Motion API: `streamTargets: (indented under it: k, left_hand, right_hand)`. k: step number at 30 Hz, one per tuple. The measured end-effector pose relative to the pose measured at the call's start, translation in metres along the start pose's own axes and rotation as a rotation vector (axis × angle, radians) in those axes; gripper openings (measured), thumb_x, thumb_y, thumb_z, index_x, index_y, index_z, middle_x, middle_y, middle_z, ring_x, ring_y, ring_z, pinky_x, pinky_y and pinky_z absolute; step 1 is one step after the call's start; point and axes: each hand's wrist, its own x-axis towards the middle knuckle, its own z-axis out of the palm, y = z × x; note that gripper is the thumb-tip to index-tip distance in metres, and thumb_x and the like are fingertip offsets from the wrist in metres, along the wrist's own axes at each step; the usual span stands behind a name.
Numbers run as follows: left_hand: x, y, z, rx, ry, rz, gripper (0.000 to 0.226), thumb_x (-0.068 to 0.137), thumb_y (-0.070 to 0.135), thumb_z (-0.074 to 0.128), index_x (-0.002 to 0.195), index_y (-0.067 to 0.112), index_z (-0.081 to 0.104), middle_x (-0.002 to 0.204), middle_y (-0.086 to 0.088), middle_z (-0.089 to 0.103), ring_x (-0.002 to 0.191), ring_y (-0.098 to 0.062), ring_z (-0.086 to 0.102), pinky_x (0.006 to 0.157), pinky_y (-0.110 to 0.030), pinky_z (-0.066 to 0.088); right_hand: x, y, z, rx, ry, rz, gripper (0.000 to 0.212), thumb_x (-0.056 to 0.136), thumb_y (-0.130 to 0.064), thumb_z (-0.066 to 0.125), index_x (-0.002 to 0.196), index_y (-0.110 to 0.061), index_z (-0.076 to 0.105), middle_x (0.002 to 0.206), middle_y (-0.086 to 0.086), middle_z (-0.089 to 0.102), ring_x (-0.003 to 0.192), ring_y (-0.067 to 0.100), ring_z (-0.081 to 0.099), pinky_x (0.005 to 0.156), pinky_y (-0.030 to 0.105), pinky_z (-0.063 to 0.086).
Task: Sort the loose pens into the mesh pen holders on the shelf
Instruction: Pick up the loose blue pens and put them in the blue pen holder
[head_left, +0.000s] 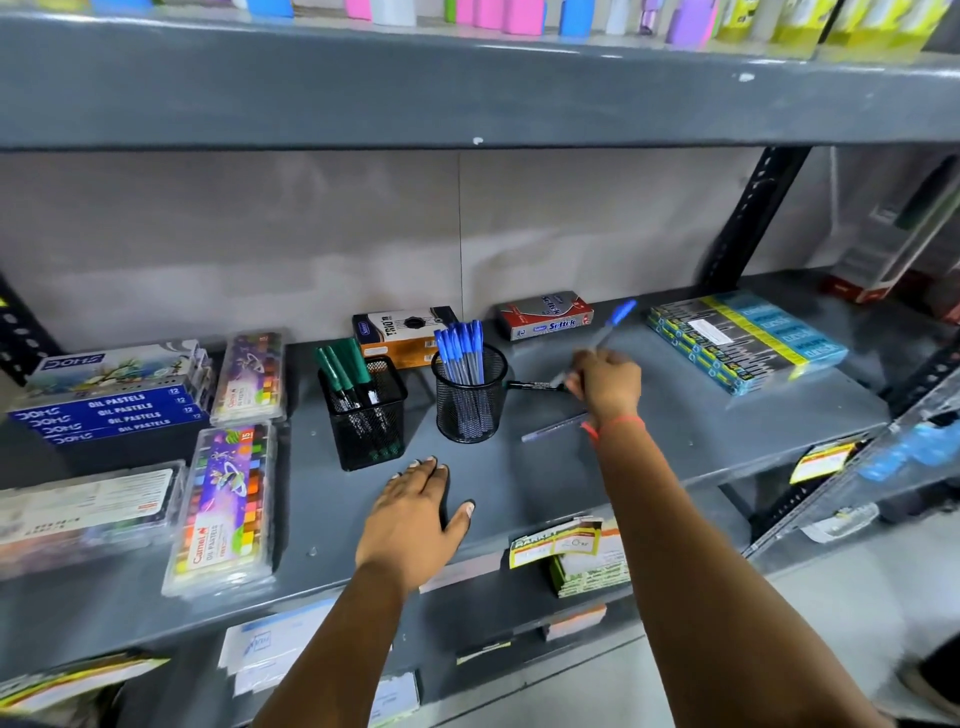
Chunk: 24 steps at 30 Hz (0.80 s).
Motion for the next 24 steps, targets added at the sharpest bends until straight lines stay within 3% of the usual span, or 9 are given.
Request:
streamTargets:
  k: [3, 5, 8, 10, 12, 15, 17, 21, 24]
  left_hand:
    - [0.000, 0.000, 0.000, 0.006, 0.014, 0.005, 0.061, 0.090, 0.053, 0.037, 0.138, 0.017, 0.030, 0.151, -0.004, 0.028, 0.139, -0.019, 0.021, 0.115, -0.031, 0.012]
    - [0.000, 0.000, 0.001, 0.002, 0.025, 0.008, 0.060, 0.089, 0.052, 0.038, 0.138, 0.017, 0.031, 0.151, -0.005, 0.029, 0.139, -0.019, 0.022, 0.115, -0.030, 0.011]
    - [0.000, 0.001, 0.002, -0.002, 0.036, 0.009, 0.060, 0.089, 0.052, 0.039, 0.137, 0.016, 0.032, 0.151, -0.005, 0.030, 0.139, -0.018, 0.022, 0.115, -0.030, 0.011]
    - [0.000, 0.001, 0.002, -0.001, 0.038, 0.010, 0.060, 0.089, 0.052, 0.039, 0.137, 0.017, 0.032, 0.151, -0.005, 0.030, 0.139, -0.018, 0.022, 0.115, -0.030, 0.011]
    - [0.001, 0.000, 0.003, 0.002, 0.040, 0.008, 0.060, 0.089, 0.053, 0.039, 0.137, 0.017, 0.033, 0.151, -0.004, 0.030, 0.139, -0.018, 0.023, 0.115, -0.030, 0.011]
    - [0.001, 0.000, 0.004, 0.002, 0.042, 0.004, 0.060, 0.088, 0.053, 0.039, 0.137, 0.017, 0.033, 0.150, -0.004, 0.030, 0.138, -0.018, 0.023, 0.115, -0.030, 0.011]
    - [0.001, -0.001, 0.004, 0.002, 0.044, 0.004, 0.060, 0.088, 0.053, 0.039, 0.137, 0.017, 0.033, 0.150, -0.004, 0.030, 0.138, -0.019, 0.023, 0.115, -0.030, 0.011]
    - [0.001, -0.001, 0.005, 0.007, 0.037, 0.009, 0.061, 0.088, 0.053, 0.038, 0.137, 0.017, 0.032, 0.151, -0.005, 0.029, 0.139, -0.019, 0.022, 0.115, -0.031, 0.010]
    - [0.001, -0.001, 0.005, 0.008, 0.035, 0.005, 0.061, 0.088, 0.053, 0.038, 0.138, 0.017, 0.031, 0.151, -0.004, 0.029, 0.139, -0.019, 0.022, 0.115, -0.031, 0.010]
  right_hand:
    - [-0.007, -0.021, 0.030, -0.144, -0.066, -0.142, 0.035, 0.082, -0.010, 0.059, 0.049, -0.018, 0.052, 0.051, 0.001, 0.055, 0.058, 0.023, 0.058, 0.065, 0.030, 0.052]
    - [-0.012, -0.026, 0.045, -0.290, -0.107, -0.186, 0.034, 0.082, -0.015, 0.058, 0.049, -0.017, 0.050, 0.055, 0.005, 0.061, 0.069, 0.028, 0.063, 0.071, 0.028, 0.054]
    - [-0.020, -0.023, 0.058, -0.355, -0.155, -0.225, 0.039, 0.082, -0.011, 0.059, 0.048, -0.020, 0.042, 0.081, 0.023, 0.071, 0.083, 0.039, 0.069, 0.084, 0.045, 0.057]
    - [-0.019, -0.018, 0.064, -0.420, -0.163, -0.253, 0.040, 0.084, -0.012, 0.059, 0.050, -0.020, 0.039, 0.089, 0.023, 0.067, 0.081, 0.038, 0.064, 0.081, 0.037, 0.054]
    - [-0.018, -0.011, 0.066, -0.489, -0.161, -0.267, 0.040, 0.085, -0.014, 0.058, 0.052, -0.021, 0.038, 0.098, 0.021, 0.064, 0.076, 0.029, 0.054, 0.074, 0.025, 0.041]
    - [-0.019, -0.004, 0.068, -0.580, -0.188, -0.274, 0.034, 0.085, -0.014, 0.059, 0.054, -0.016, 0.044, 0.110, 0.023, 0.063, 0.076, 0.029, 0.050, 0.072, 0.024, 0.037]
    - [-0.020, -0.003, 0.065, -0.545, -0.137, -0.284, 0.015, 0.085, -0.015, 0.060, 0.076, -0.003, 0.060, 0.112, 0.026, 0.062, 0.087, 0.036, 0.058, 0.077, 0.030, 0.044]
    - [-0.012, 0.015, 0.040, -0.524, 0.035, -0.170, 0.030, 0.088, -0.012, 0.052, 0.112, 0.005, 0.051, 0.123, 0.029, 0.055, 0.113, 0.043, 0.054, 0.092, 0.041, 0.044]
    - [-0.010, 0.040, 0.021, -0.795, -0.009, -0.050, 0.040, 0.090, -0.023, 0.052, 0.125, -0.004, 0.047, 0.137, 0.022, 0.041, 0.126, 0.042, 0.040, 0.102, 0.044, 0.039]
